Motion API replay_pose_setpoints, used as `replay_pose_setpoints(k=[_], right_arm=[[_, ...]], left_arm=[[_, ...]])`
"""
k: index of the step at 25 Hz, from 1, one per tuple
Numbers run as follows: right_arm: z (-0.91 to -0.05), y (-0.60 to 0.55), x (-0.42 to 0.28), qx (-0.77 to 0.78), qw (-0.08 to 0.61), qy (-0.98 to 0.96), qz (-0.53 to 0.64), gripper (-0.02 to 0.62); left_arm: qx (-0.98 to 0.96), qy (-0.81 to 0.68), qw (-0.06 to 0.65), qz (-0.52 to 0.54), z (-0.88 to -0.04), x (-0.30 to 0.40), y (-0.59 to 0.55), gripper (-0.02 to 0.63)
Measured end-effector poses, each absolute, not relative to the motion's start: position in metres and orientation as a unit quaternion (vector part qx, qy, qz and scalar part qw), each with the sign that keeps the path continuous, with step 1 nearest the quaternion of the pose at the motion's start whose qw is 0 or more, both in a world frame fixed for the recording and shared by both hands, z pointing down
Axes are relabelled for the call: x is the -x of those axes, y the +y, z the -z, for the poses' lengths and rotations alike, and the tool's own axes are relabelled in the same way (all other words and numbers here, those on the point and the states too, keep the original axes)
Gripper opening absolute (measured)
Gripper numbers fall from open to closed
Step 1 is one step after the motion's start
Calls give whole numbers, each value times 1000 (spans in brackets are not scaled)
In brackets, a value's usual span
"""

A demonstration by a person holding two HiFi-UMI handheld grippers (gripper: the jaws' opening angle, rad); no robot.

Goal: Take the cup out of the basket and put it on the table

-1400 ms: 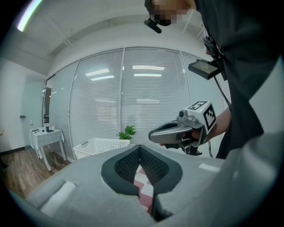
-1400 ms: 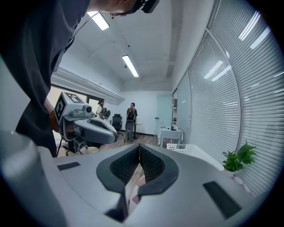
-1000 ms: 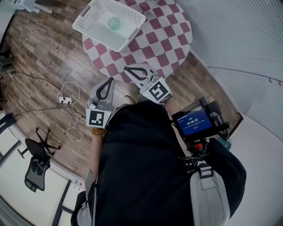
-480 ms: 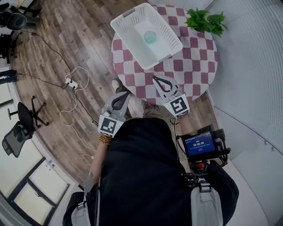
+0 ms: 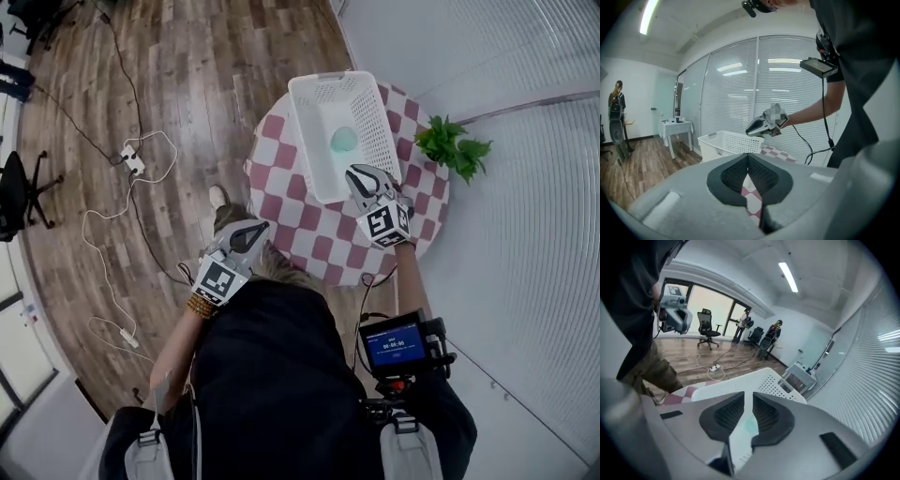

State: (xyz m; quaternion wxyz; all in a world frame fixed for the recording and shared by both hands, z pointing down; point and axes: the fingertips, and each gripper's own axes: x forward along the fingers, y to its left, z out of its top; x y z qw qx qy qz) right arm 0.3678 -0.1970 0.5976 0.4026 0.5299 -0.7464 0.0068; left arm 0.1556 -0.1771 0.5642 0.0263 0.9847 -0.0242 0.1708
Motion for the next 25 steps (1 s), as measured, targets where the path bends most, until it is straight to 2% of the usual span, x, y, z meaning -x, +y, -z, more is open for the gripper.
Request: replay_pose_setpoints(k=[3, 8, 12, 16, 25], right_arm=[[-641, -217, -376, -468, 461, -752, -53, 160], [-716, -230, -395, -361, 580, -723, -102, 240], [-755, -249, -411, -321, 636, -692, -119, 264], [-789, -266, -432, -311, 675, -656, -130, 333], [-829, -267, -438, -303, 701, -621, -175, 337]], left_arm=[[-985, -49, 20, -163, -561, -142, -204, 5], [-977, -131, 40, -165, -569, -97, -243, 5], [-964, -186, 60, -179, -582, -56, -261, 5], [-955, -218, 70, -190, -590, -30, -273, 5], [-946, -246, 80, -196, -581, -3, -278, 5]])
